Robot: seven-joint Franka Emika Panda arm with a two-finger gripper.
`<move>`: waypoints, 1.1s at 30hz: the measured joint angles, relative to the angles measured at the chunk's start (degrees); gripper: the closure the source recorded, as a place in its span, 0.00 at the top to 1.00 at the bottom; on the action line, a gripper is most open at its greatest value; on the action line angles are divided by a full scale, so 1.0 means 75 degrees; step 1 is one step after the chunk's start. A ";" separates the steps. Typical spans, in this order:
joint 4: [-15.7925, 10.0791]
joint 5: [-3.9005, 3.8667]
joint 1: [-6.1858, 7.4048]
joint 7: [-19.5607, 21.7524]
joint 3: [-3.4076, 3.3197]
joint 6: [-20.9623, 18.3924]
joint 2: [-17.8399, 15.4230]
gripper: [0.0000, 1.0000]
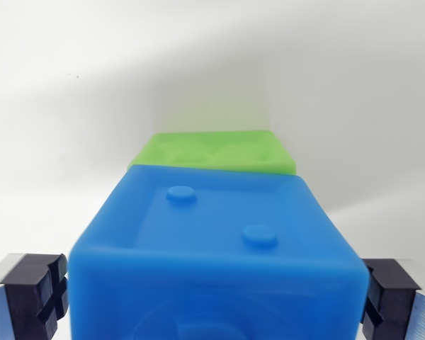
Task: Stack cube
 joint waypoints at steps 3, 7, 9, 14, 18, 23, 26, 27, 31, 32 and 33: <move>0.0000 0.0000 0.0000 0.0000 0.0000 -0.0009 -0.0012 1.00; -0.0008 0.0000 0.0000 0.0000 0.0000 -0.0061 -0.0084 1.00; -0.0018 0.0000 0.0000 0.0000 0.0000 -0.0111 -0.0153 1.00; -0.0038 0.0000 0.0001 0.0000 -0.0002 -0.0251 -0.0319 1.00; -0.0055 -0.0001 0.0002 0.0000 -0.0007 -0.0409 -0.0493 1.00; -0.0073 -0.0003 0.0005 0.0000 -0.0012 -0.0602 -0.0711 1.00; -0.0077 -0.0006 0.0006 0.0001 -0.0015 -0.0745 -0.0857 1.00; -0.0078 -0.0008 0.0007 0.0001 -0.0016 -0.0797 -0.0916 1.00; -0.0079 -0.0015 0.0009 0.0005 -0.0020 -0.1036 -0.1158 1.00; -0.0078 -0.0017 0.0009 0.0006 -0.0021 -0.1091 -0.1216 1.00; -0.0076 -0.0020 0.0009 0.0007 -0.0021 -0.1150 -0.1272 1.00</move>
